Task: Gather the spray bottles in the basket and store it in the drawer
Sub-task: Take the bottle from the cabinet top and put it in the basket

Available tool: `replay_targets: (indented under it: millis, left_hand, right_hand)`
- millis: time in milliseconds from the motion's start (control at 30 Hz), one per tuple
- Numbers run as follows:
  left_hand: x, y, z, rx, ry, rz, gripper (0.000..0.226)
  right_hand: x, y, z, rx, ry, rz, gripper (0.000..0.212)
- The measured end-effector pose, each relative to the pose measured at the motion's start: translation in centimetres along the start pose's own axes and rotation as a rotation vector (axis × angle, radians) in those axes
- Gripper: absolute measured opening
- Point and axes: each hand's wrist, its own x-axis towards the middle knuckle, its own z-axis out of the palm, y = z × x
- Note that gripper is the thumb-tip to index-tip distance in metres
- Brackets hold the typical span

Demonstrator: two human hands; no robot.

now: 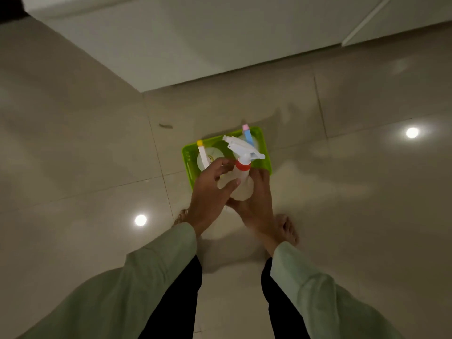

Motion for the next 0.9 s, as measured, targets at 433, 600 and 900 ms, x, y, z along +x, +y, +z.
replay_targets:
  millis: [433, 600, 900]
  left_hand:
    - [0.6, -5.4, 2.8, 0.034, 0.083, 0.08, 0.029]
    - [1.2, -6.9, 3.4, 0.045, 0.115, 0.103, 0.029]
    - [3.5, -7.6, 3.8, 0.063, 0.108, 0.035, 0.032]
  right_hand:
    - [3.2, 4.4, 6.0, -0.295, 0.279, -0.103, 0.04]
    - [3.3, 5.4, 6.7, -0.35, 0.265, -0.043, 0.048]
    - [4.6, 5.4, 7.2, -0.367, 0.173, 0.005, 0.051]
